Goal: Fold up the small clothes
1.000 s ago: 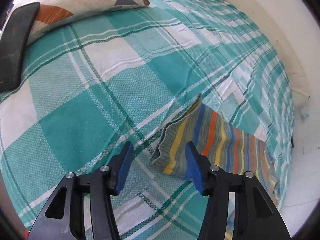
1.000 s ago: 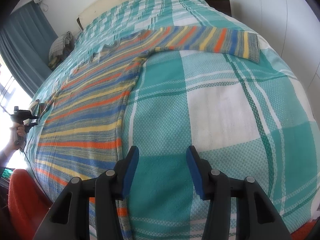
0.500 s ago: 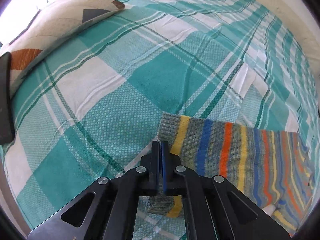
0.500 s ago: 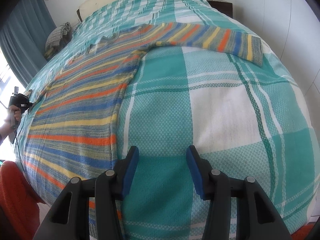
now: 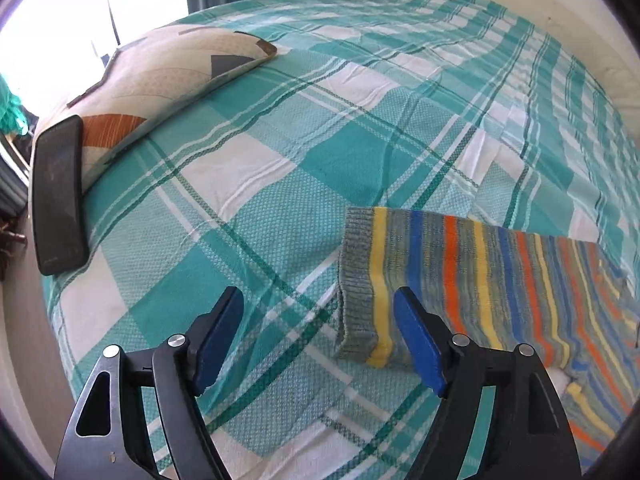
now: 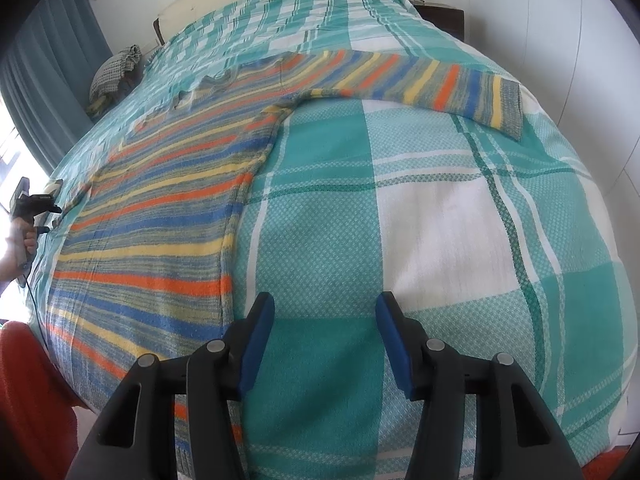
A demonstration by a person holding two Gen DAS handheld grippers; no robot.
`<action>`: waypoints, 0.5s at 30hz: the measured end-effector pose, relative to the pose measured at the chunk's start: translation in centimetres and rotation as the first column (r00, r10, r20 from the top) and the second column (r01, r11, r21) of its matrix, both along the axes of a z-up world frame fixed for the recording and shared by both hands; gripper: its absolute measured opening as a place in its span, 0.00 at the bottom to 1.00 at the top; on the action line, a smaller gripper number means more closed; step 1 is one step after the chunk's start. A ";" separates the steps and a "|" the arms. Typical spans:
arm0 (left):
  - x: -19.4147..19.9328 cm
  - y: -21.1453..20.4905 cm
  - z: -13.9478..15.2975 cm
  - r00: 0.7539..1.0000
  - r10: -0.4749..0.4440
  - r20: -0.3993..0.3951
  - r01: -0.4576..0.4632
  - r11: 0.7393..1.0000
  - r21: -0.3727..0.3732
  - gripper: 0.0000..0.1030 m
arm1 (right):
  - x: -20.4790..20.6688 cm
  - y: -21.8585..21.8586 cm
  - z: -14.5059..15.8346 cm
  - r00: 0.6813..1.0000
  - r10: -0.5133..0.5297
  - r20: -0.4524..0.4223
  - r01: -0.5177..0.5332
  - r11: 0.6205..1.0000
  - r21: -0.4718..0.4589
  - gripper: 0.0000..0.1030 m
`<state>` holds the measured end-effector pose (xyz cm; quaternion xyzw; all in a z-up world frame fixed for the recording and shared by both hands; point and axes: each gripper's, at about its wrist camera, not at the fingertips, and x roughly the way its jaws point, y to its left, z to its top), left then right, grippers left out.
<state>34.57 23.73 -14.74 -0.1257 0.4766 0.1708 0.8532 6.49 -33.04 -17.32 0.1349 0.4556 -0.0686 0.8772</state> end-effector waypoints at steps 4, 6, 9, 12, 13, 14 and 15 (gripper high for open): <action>-5.8 -4.9 1.9 0.982 -0.188 0.014 0.189 0.982 -0.030 0.80 | -1.1 -0.8 1.7 0.995 -0.065 0.073 0.068 0.997 -0.033 0.68; -8.8 -8.3 2.3 0.956 -0.292 0.028 0.293 0.954 -0.057 0.85 | -1.3 -0.9 2.2 0.992 -0.087 0.087 0.093 0.993 -0.068 0.70; -12.6 -13.0 1.8 0.914 -0.402 0.050 0.405 0.911 -0.083 0.90 | -1.2 -0.9 2.4 0.991 -0.105 0.086 0.116 0.985 -0.131 0.70; -14.7 -16.6 -0.5 0.886 -0.463 0.034 0.464 0.879 -0.112 0.91 | -1.0 -0.9 2.1 0.988 -0.144 0.062 0.154 0.961 -0.228 0.71; -14.9 -17.4 -1.6 0.879 -0.476 0.014 0.475 0.873 -0.113 0.91 | -0.9 -1.1 1.8 0.986 -0.160 0.045 0.166 0.953 -0.254 0.74; -15.1 -18.1 -2.9 0.875 -0.484 -0.016 0.480 0.871 -0.108 0.91 | -0.8 -1.4 1.3 0.985 -0.173 0.025 0.173 0.949 -0.264 0.76; -15.4 -18.7 -4.1 0.870 -0.491 -0.038 0.487 0.870 -0.072 0.92 | -0.7 -1.7 0.6 0.983 -0.184 -0.005 0.177 0.948 -0.263 0.78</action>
